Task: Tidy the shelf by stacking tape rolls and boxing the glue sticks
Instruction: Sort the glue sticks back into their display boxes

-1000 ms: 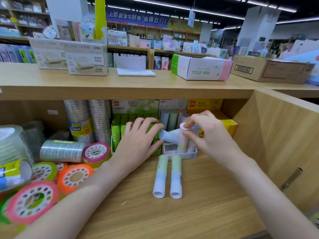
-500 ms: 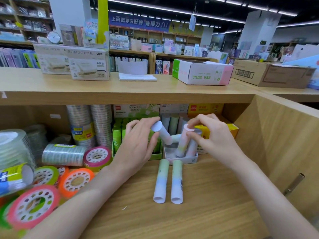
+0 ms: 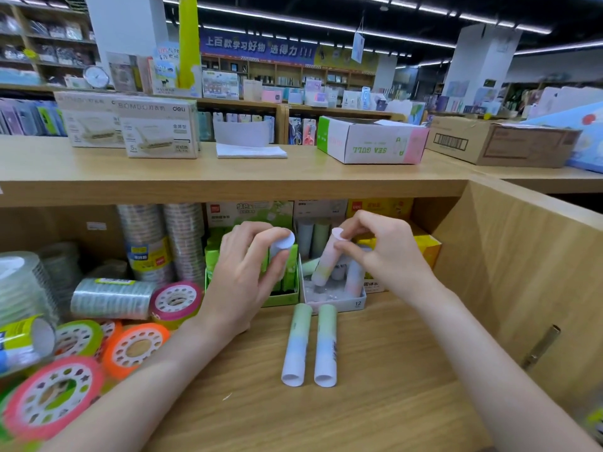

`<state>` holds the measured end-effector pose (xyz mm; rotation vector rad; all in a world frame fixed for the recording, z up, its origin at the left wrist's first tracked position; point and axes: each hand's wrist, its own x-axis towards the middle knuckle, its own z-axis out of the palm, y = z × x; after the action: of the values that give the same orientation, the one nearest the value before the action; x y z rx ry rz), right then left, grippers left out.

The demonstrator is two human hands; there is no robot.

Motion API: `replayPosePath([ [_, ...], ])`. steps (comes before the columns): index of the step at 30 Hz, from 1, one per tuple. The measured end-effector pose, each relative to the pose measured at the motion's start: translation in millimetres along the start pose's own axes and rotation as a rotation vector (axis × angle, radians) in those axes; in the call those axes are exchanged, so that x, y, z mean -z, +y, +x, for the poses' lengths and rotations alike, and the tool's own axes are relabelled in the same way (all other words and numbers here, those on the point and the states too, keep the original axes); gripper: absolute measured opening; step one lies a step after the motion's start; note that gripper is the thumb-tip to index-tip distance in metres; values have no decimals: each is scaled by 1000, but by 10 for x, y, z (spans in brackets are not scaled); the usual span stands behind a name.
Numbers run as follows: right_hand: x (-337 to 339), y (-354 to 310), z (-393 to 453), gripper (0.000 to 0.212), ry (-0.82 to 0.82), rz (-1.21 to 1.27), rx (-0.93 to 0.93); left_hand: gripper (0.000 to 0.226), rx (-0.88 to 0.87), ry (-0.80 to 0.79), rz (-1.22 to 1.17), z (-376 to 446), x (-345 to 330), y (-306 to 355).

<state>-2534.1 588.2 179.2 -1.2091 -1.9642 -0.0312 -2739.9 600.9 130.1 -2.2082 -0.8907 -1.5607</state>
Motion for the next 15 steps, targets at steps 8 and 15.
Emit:
replayPosePath([
  [8,-21,-84,26,12,-174,59,-23,29,116,-223,23,-15,-18,-15],
  [15,-76,-191,16,11,-238,-31,26,22,99,-237,32,-30,-43,-19],
])
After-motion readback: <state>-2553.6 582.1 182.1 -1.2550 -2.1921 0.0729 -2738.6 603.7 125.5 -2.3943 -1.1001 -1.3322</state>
